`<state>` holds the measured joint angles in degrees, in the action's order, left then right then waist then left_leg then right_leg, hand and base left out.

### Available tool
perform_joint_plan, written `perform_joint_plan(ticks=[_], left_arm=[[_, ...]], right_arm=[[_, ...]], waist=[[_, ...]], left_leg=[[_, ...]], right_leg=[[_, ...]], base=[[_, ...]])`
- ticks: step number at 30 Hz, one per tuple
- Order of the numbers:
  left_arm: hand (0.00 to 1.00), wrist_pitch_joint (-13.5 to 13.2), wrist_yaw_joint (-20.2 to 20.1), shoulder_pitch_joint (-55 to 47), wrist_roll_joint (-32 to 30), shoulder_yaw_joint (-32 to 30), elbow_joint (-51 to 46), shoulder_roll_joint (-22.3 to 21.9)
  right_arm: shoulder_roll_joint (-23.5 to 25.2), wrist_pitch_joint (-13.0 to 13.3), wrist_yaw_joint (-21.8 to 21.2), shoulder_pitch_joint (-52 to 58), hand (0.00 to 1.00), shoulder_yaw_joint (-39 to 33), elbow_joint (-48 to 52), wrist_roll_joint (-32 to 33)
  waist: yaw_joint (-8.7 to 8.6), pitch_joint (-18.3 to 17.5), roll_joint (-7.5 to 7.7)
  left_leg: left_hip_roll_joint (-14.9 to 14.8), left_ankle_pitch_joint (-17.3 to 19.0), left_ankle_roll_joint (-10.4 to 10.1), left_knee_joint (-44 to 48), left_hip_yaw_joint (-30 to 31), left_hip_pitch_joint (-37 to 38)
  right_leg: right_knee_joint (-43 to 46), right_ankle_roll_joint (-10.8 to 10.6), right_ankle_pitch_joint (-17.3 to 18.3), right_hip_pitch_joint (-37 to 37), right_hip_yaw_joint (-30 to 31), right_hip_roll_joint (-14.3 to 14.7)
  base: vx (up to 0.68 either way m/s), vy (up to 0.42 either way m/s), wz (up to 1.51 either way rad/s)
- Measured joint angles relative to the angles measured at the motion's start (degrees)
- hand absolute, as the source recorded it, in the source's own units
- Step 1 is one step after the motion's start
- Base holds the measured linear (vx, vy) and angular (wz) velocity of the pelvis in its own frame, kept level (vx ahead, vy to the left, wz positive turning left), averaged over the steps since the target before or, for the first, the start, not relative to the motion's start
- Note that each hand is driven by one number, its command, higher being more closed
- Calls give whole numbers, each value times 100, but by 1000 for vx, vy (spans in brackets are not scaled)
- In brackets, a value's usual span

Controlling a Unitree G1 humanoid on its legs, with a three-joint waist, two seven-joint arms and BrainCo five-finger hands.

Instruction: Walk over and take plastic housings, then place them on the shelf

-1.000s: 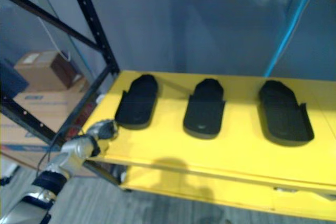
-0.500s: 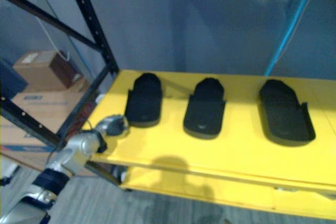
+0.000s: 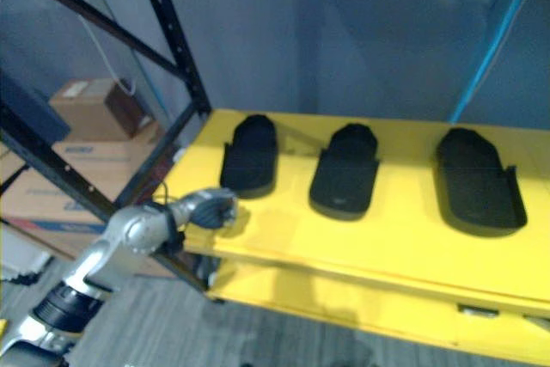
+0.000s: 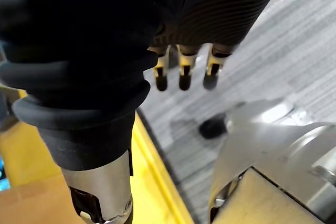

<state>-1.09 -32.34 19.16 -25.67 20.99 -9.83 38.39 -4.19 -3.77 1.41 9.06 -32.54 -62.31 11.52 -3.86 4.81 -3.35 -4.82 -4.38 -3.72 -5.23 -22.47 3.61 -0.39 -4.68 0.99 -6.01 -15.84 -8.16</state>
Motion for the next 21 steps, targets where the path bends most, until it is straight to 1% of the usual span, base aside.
perform_joint_plan(ticks=[1, 6, 8, 9, 11, 12, 15, 16, 18, 20, 21], left_arm=[[100, -5, -33, 0, 94, 1, -10, -3], [100, 30, -235, 1, 110, 46, -4, -58], [100, 84, -236, 3, 108, 128, 62, -77], [100, 163, -215, 12, 100, 279, 255, -129], [100, 232, -177, 30, 95, 320, 522, -225], [100, 323, -73, 135, 81, 455, 997, -312], [100, 462, 120, 139, 40, 490, 1539, -325], [100, 517, 317, 141, 41, 492, 1786, -344], [100, 539, 474, 142, 41, 492, 1937, -366], [100, 588, 722, 184, 41, 492, 2196, -479], [100, 590, 783, 210, 40, 491, 2258, -512]], right_arm=[[0, 4, 0, 0, 0, 0, 0, 1], [1, 5, 1, 18, 0, 10, -6, 3], [3, 5, 2, 20, 0, 20, -8, 4], [3, 5, 3, 25, 0, 35, -10, 3], [9, 4, 1, 19, 0, 59, -1, 2], [19, 3, 0, 14, 0, 59, 9, 1], [20, 3, -2, -27, 0, 63, 25, -2], [20, 3, -3, -21, 0, 67, 27, -2], [20, -2, -4, -12, 0, 75, 27, -3], [23, -3, -10, 17, 0, 130, 68, -4], [24, -3, -10, 16, 0, 133, 81, -4]], waist=[[-3, -1, 4], [-12, -6, 54], [-20, 12, 98], [-31, 6, 143], [-36, 26, 179], [-42, 28, 209], [-137, 34, 242], [-159, 34, 245], [-160, 45, 252], [-159, 73, 274], [-154, 75, 273]], left_leg=[[-5, -2, 4, 0, 0, -2], [18, -28, 39, 0, -7, -88], [31, -42, 57, 0, -14, -86], [43, -42, 58, 1, -21, -86], [57, -39, 56, 1, -27, -59], [76, -39, 56, 1, -25, -50], [81, -30, 55, 1, -34, -50], [81, -13, 50, 2, -48, -36], [81, 9, 41, 2, -94, 4], [79, 61, 20, 2, -159, 96], [81, 68, 17, 2, -164, 98]], right_leg=[[-4, -2, -15, 1, 2, -24], [-12, -38, -69, 87, 15, -60], [-12, -47, -79, 90, 27, -70], [-12, -51, -83, 98, 43, -75], [-23, -42, -79, 81, 30, -60], [-29, -36, -83, 86, 23, -59], [-70, -22, -94, 82, 23, -55], [-111, -3, -110, 68, 27, -53], [-138, 3, -117, 39, 45, -52], [-173, 3, -116, -22, 98, -50], [-183, 3, -116, -22, 111, -49]], base=[[-54, -7, 0], [-26, 0, 0], [1, 9, -2], [0, 0, 0], [4, 16, -1], [8, 35, -3], [6, 10, -3], [25, 3, -7], [34, 7, -11], [49, 7, -15], [51, 3, -11]])
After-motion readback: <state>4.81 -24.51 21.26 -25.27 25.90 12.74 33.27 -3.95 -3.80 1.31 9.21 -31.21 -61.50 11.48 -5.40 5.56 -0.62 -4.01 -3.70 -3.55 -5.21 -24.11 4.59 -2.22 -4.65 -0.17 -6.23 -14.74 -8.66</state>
